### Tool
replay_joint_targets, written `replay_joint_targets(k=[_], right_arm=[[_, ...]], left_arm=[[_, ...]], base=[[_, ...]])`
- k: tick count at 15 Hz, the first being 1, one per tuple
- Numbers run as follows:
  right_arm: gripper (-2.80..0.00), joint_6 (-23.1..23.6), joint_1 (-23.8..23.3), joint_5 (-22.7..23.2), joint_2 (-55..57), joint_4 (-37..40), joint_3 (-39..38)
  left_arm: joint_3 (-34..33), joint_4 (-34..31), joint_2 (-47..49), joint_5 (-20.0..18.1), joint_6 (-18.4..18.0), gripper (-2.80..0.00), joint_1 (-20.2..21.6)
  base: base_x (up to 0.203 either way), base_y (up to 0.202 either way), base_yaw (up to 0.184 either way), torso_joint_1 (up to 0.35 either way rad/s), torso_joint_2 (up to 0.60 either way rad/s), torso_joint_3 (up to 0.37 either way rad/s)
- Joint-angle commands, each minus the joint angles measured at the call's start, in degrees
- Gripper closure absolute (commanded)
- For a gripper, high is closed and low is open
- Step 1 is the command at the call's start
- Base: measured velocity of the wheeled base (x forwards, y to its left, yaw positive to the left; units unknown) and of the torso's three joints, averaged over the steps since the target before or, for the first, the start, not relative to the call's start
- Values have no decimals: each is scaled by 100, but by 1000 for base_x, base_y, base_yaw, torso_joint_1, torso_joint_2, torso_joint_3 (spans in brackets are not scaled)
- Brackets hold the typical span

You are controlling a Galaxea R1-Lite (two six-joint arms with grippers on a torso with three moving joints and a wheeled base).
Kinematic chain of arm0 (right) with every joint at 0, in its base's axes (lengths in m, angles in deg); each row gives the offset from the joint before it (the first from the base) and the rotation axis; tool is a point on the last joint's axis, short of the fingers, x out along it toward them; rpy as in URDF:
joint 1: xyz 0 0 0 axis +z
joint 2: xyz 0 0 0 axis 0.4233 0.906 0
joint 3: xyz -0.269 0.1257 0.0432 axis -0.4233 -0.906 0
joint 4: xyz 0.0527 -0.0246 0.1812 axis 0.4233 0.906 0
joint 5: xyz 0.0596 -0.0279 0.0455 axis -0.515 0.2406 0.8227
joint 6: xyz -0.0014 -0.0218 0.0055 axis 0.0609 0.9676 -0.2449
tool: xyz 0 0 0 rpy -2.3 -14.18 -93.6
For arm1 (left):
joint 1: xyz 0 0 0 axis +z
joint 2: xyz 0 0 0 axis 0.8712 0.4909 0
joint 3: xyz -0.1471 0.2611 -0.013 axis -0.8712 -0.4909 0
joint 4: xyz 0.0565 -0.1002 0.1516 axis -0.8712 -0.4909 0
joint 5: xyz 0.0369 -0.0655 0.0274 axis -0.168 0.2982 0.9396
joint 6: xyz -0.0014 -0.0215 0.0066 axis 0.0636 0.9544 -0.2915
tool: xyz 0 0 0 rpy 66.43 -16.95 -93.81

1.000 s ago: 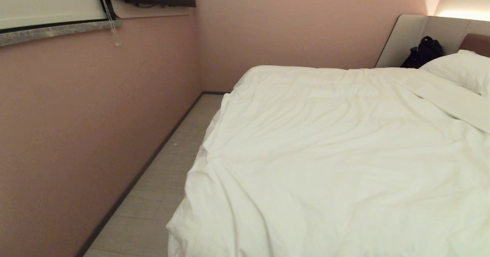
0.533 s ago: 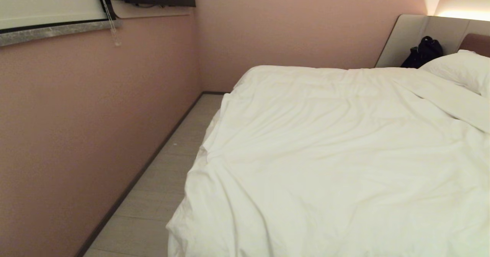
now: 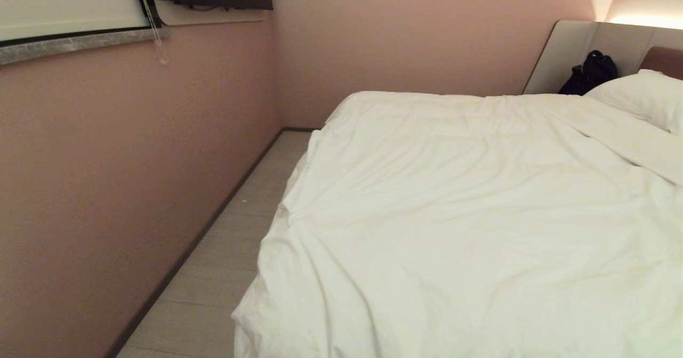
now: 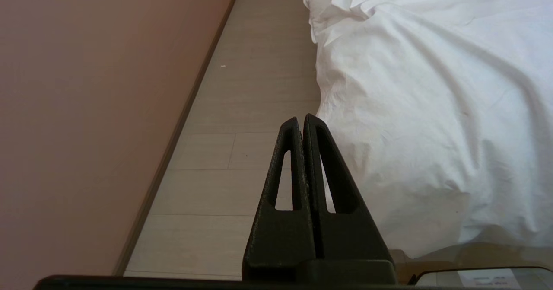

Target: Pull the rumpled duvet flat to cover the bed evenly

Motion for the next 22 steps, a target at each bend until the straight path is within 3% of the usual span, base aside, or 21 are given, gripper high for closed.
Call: replay_joint_targets(k=[1, 11, 22], right_arm=[[0, -1, 2, -3, -2, 0, 0], [0, -1, 2, 3, -2, 0, 0], [0, -1, 2, 2, -2, 0, 0]], left_arm=[[-3, 10, -2, -3, -12, 0, 1], [-12, 27, -2, -3, -12, 0, 1], [-12, 18, -2, -3, -12, 0, 1]], base=[[0, 0, 0, 0, 0, 0], [-1, 7, 0, -1, 0, 0], [0, 186, 0, 3, 2, 1]])
